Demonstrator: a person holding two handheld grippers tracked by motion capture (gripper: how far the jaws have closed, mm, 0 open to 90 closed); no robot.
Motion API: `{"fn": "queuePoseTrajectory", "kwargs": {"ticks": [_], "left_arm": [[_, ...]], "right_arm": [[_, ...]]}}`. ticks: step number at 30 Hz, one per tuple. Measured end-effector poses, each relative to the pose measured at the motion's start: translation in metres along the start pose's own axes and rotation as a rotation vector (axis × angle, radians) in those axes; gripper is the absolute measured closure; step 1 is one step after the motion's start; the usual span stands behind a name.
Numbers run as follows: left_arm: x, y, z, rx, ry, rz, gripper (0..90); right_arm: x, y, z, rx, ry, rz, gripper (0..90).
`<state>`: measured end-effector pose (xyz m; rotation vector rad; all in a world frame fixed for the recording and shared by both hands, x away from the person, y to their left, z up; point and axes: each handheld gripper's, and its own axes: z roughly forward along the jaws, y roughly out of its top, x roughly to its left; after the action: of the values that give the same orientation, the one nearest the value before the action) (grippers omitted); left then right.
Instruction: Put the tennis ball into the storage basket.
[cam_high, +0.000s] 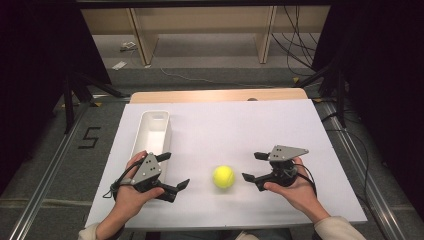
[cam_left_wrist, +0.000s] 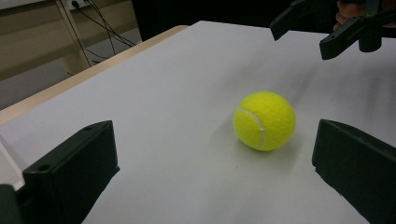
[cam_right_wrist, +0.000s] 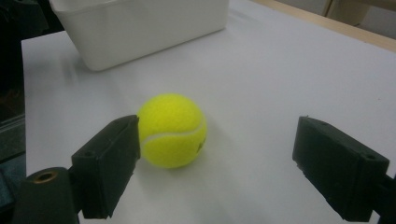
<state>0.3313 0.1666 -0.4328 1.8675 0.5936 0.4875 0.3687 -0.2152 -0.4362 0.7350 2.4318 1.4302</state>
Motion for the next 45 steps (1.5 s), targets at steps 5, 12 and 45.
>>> {"fn": "queuePoseTrajectory", "kwargs": {"ticks": [5, 12, 45], "left_arm": [[0.000, 0.000, 0.000, 0.001, -0.001, 0.001, 0.0], [0.000, 0.000, 0.000, 0.001, -0.001, 0.001, 0.0], [0.000, 0.001, -0.001, -0.001, -0.005, 0.003, 0.0]], "right_arm": [[0.002, 0.002, 0.008, 0.013, 0.019, -0.007, 15.6], [0.007, 0.004, 0.022, 0.038, 0.046, -0.020, 15.7], [0.024, 0.008, 0.073, 0.133, 0.125, -0.066, 15.7]]}}
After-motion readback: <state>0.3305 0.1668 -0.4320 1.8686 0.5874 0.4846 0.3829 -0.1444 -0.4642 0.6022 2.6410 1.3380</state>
